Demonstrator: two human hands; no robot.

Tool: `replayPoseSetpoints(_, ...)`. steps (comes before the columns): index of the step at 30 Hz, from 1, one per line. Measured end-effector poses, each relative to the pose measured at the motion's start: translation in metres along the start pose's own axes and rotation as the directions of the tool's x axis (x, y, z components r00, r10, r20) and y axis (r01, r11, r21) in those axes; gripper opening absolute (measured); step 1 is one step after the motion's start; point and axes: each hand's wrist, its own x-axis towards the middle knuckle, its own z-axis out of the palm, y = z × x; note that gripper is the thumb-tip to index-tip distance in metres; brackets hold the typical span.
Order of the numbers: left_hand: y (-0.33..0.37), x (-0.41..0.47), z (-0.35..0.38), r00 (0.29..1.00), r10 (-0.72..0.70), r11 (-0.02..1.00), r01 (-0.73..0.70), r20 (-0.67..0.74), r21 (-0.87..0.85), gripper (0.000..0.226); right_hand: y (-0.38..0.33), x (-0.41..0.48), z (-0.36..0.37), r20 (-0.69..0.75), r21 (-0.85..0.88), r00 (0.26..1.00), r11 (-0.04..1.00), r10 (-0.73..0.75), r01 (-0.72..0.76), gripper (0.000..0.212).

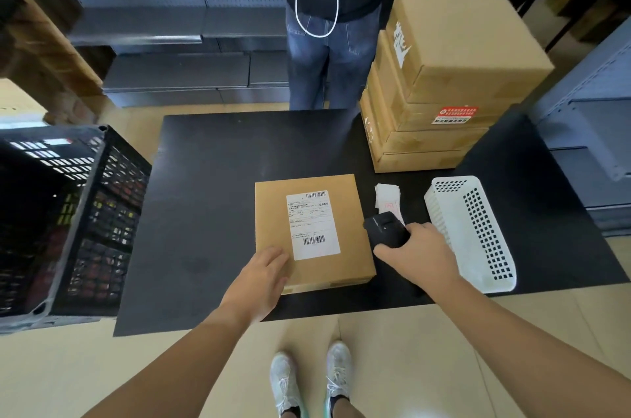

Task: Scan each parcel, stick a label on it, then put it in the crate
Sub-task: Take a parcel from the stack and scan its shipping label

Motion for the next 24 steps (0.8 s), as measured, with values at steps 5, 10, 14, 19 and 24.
replayPoseSetpoints(5, 0.007, 0.001, -0.006, 0.998, -0.030, 0.999, 0.031, 0.052, -0.021, 0.047, -0.018, -0.004, -0.015, 0.058, 0.001, 0.997, 0.999, -0.043, 0.043, 0.057)
replayPoseSetpoints(10, 0.009, 0.002, -0.010, 0.995, -0.048, 0.996, 0.054, 0.085, -0.066, 0.040, -0.031, -0.004, -0.022, 0.107, -0.104, 0.994, 0.994, -0.033, 0.044, 0.074)
replayPoseSetpoints(14, 0.007, 0.003, -0.010, 0.995, -0.044, 0.997, 0.050, 0.092, -0.056, 0.038, -0.035, -0.006, -0.023, 0.133, -0.128, 0.991, 0.991, -0.023, 0.040, 0.075)
replayPoseSetpoints(19, 0.004, 0.005, -0.008, 0.993, -0.039, 0.998, 0.045, 0.110, -0.047, 0.042, -0.038, -0.006, -0.022, 0.124, -0.125, 0.992, 0.992, -0.017, 0.033, 0.076)
replayPoseSetpoints(24, 0.003, 0.005, -0.008, 0.993, -0.038, 0.998, 0.043, 0.112, -0.039, 0.042, -0.038, -0.006, -0.021, 0.140, -0.115, 0.990, 0.993, 0.006, 0.010, 0.080)
